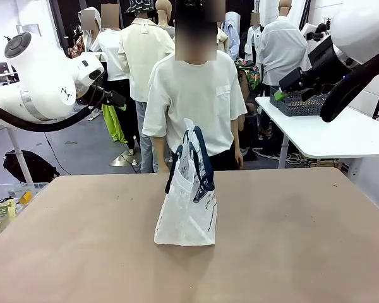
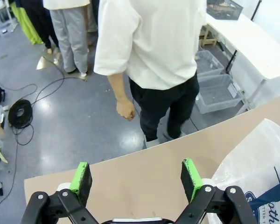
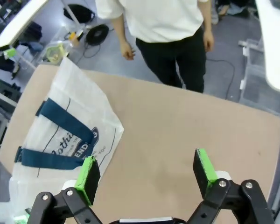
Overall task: Transfer purchased items from the store into the shopping bag.
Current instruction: Open the Reusable shopping bag in the center of the table.
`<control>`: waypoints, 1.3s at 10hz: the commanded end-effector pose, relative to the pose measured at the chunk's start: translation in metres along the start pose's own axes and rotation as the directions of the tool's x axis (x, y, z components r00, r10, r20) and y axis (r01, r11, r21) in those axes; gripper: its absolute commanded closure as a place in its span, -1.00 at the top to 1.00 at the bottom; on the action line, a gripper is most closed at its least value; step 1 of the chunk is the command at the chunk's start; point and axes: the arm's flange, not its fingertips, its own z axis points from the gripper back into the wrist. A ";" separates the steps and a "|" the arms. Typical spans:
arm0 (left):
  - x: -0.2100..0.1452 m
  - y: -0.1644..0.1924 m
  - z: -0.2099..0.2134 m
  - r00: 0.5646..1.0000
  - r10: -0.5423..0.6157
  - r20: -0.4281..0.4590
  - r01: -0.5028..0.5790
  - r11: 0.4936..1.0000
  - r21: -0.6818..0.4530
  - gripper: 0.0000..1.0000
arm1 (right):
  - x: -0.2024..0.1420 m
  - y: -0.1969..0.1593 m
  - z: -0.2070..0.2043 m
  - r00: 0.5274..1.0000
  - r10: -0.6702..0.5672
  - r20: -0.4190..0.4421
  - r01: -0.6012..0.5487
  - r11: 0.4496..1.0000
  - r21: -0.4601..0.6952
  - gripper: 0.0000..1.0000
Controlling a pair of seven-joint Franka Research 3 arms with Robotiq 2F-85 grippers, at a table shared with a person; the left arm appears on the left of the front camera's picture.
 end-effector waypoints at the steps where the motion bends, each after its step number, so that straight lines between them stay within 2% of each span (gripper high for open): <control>1: 0.002 0.006 0.002 1.000 0.005 0.005 -0.005 1.000 0.008 1.00 | -0.002 0.001 -0.003 1.000 0.002 -0.016 -0.002 1.000 0.015 1.00; 2: 0.008 -0.009 -0.006 0.999 0.037 0.033 -0.036 0.999 -0.027 1.00 | 0.000 0.017 0.000 1.000 -0.006 -0.002 0.006 0.999 0.038 1.00; 3: 0.020 -0.026 -0.015 0.999 0.046 0.003 -0.046 0.995 -0.092 1.00 | -0.002 0.043 -0.008 0.997 -0.056 -0.053 0.061 0.993 0.102 1.00; 5: 0.041 -0.056 -0.035 0.999 0.040 -0.004 -0.040 0.988 -0.148 1.00 | -0.014 0.096 -0.041 0.988 -0.052 -0.147 0.083 0.973 0.216 1.00; 6: 0.046 -0.074 -0.043 0.997 0.070 -0.035 -0.075 0.979 -0.190 1.00 | -0.020 0.122 -0.048 0.984 -0.036 -0.175 0.087 0.952 0.292 1.00; 7: 0.049 -0.095 -0.050 0.990 0.098 -0.106 -0.122 0.958 -0.258 1.00 | -0.027 0.143 -0.055 0.976 -0.023 -0.218 0.097 0.937 0.336 1.00; 8: 0.049 -0.114 -0.053 0.984 0.116 -0.135 -0.150 0.949 -0.276 1.00 | -0.036 0.157 -0.068 0.962 -0.050 -0.270 0.147 0.924 0.354 1.00; 10: 0.041 -0.147 -0.058 0.962 0.138 -0.234 -0.203 0.937 -0.285 1.00 | -0.053 0.169 -0.083 0.949 -0.058 -0.310 0.166 0.928 0.333 1.00; 11: 0.037 -0.154 -0.061 0.959 0.133 -0.249 -0.203 0.938 -0.281 1.00 | -0.059 0.172 -0.089 0.949 -0.072 -0.306 0.170 0.936 0.307 1.00; 13: 0.026 -0.172 -0.071 0.954 0.065 -0.291 -0.157 0.939 -0.307 1.00 | -0.075 0.184 -0.105 0.937 -0.043 -0.347 0.167 0.927 0.335 1.00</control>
